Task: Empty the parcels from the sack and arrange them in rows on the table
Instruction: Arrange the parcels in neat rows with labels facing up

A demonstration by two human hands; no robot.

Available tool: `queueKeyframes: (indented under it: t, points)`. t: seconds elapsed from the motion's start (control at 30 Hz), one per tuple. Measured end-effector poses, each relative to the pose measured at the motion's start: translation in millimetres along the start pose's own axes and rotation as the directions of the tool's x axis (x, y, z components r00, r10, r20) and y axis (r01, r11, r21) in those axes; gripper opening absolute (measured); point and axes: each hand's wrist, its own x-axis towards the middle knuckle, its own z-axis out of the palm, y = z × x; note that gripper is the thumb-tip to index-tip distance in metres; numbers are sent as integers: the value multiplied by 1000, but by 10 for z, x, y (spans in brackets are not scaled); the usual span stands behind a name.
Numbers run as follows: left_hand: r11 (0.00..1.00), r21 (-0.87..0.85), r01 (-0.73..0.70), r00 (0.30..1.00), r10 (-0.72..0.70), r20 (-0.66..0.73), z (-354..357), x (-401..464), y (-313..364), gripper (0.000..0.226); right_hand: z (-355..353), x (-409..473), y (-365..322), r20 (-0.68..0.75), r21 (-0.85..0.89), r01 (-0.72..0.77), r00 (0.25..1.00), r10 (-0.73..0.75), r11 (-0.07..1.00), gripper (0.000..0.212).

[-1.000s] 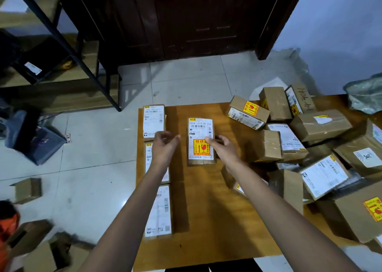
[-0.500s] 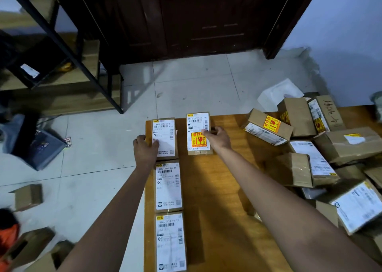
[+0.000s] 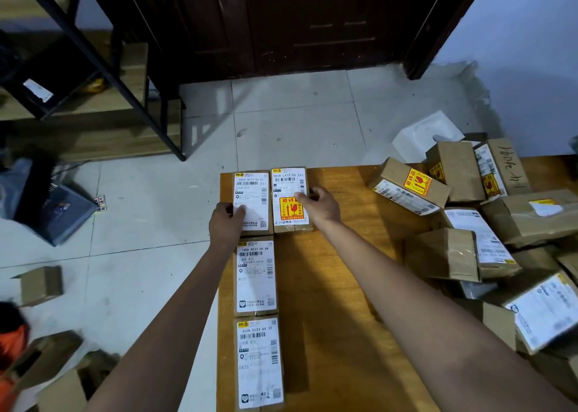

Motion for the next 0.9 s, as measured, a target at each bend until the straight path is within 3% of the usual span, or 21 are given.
queueKeyframes:
  t: [0.17,0.3,0.43,0.5,0.63,0.73,0.8,0.9]
  points:
    - [1000,-16,-18,999,17,-51,-64,-13,32,42,-121,-82,-16,-34,-95,42,998,-46,995,60]
    - [989,-38,-146,968,135,-213,-82,-199,120,41,-482,-359,67,-121,-158,166,975,-186,973,53]
    - [939,-26,-344,901,322,-291,105,-734,337,32,-954,-802,334,-152,-456,236,929,-336,858,42]
    - [928,-74,-366,912,342,-225,306,-1073,388,31,-1128,-1003,516,-107,-592,199,941,-321,781,43]
    - [897,-38,-441,896,442,39,804,-1546,226,26,-1385,-1325,896,56,-790,174,975,-214,588,62]
    - [940,69,-335,902,299,312,1126,-1824,14,27,-1545,-1510,1155,129,-859,202,975,-182,471,81]
    - [951,141,-277,862,181,474,1268,-1964,-130,22,-1578,-1551,1293,167,-892,209,976,-139,400,92]
    - [959,195,-207,806,54,589,1359,-2135,-256,19,-1567,-1544,1449,194,-923,213,977,-90,320,105]
